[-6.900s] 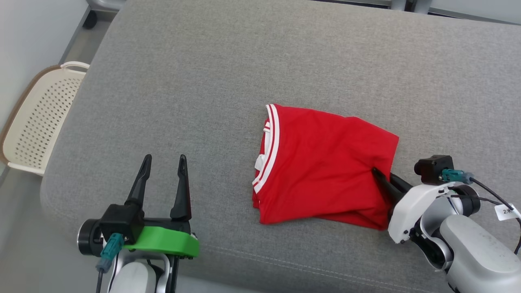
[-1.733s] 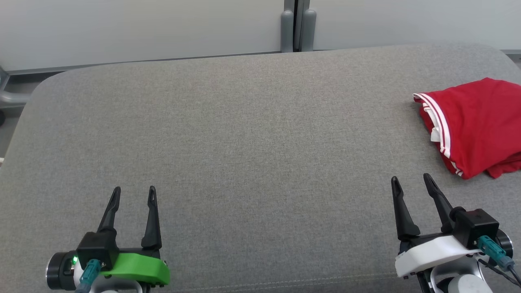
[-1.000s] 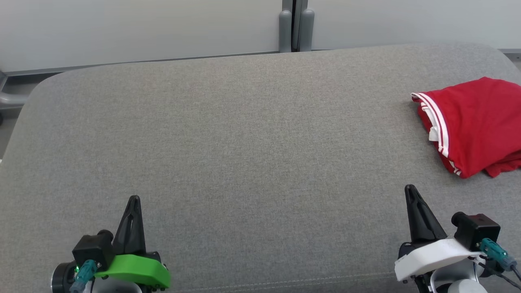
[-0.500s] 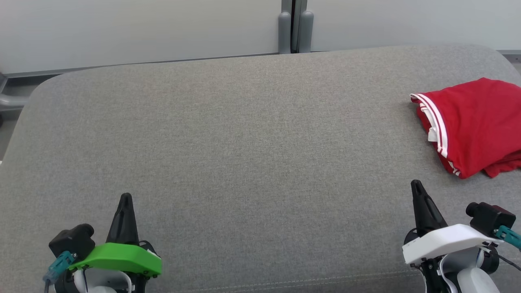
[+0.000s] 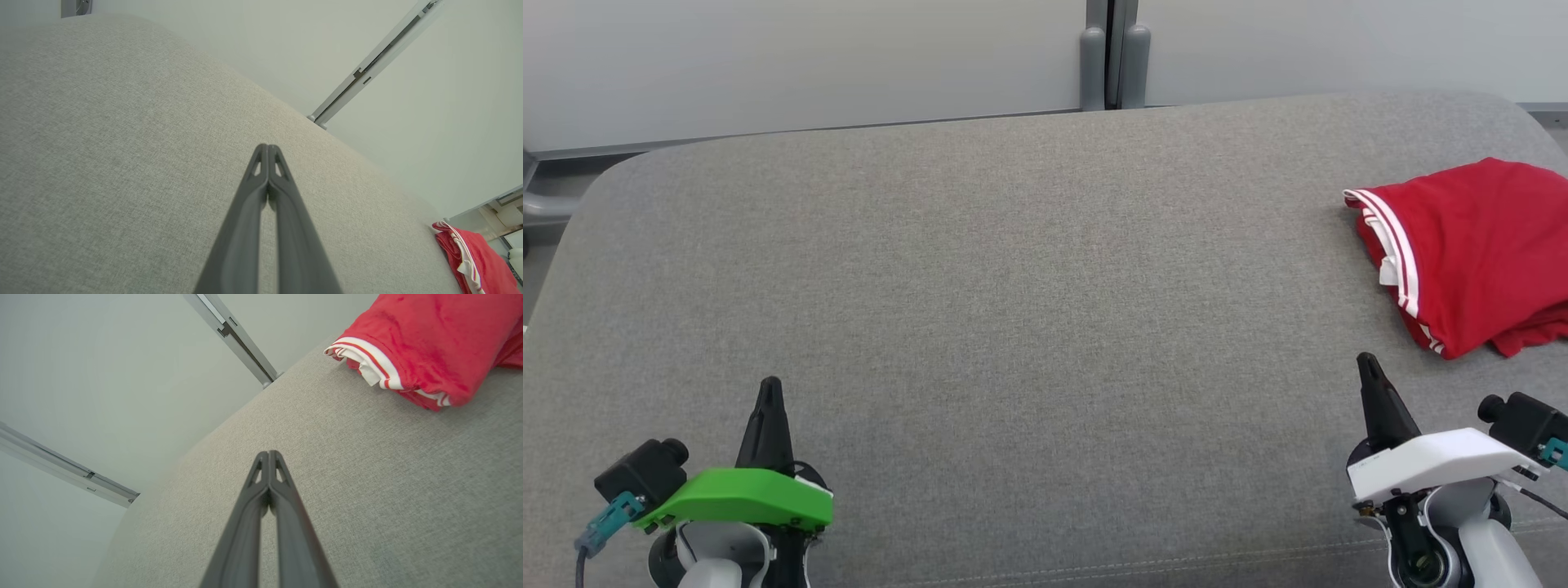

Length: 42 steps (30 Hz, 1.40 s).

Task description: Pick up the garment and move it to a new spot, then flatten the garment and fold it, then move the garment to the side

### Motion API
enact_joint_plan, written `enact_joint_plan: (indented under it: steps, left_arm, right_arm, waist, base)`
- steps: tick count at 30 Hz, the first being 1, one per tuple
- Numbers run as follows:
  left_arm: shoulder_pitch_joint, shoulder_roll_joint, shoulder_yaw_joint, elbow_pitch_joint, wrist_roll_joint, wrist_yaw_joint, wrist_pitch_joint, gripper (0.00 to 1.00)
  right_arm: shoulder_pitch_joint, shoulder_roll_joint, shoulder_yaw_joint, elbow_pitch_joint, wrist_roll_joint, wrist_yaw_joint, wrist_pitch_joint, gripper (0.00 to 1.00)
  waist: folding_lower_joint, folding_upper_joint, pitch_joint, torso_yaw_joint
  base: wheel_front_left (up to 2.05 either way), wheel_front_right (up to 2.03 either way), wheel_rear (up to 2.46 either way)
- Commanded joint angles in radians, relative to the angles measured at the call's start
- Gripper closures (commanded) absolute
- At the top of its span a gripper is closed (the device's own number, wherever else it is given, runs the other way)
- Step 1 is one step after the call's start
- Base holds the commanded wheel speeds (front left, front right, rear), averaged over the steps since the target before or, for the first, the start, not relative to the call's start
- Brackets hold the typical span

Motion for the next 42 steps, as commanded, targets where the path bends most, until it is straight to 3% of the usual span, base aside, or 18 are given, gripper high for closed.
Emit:
enact_joint_plan:
  steps: [1,20,42]
  left_arm:
    - [-0.035,0.002,0.014,-0.005,-0.042,-0.010,0.008,1.00]
    - [-0.085,-0.018,0.053,0.039,-0.281,-0.044,0.060,1.00]
    - [-0.125,-0.035,0.087,0.078,-0.486,-0.074,0.106,1.00]
  right_arm:
    - [-0.033,-0.007,-0.008,0.000,0.042,0.000,0.010,1.00]
    - [-0.096,-0.011,-0.045,0.075,0.292,0.000,0.069,1.00]
    - [-0.151,-0.011,-0.081,0.141,0.502,0.000,0.123,1.00]
  waist:
    - [0.0000,0.0000,-0.001,0.000]
    - [0.0000,0.0000,-0.008,-0.003]
    - [0.0000,0.0000,-0.015,-0.005]
  base:
    - [0.00,0.00,0.00]
    - [0.00,0.00,0.00]
    - [0.00,0.00,0.00]
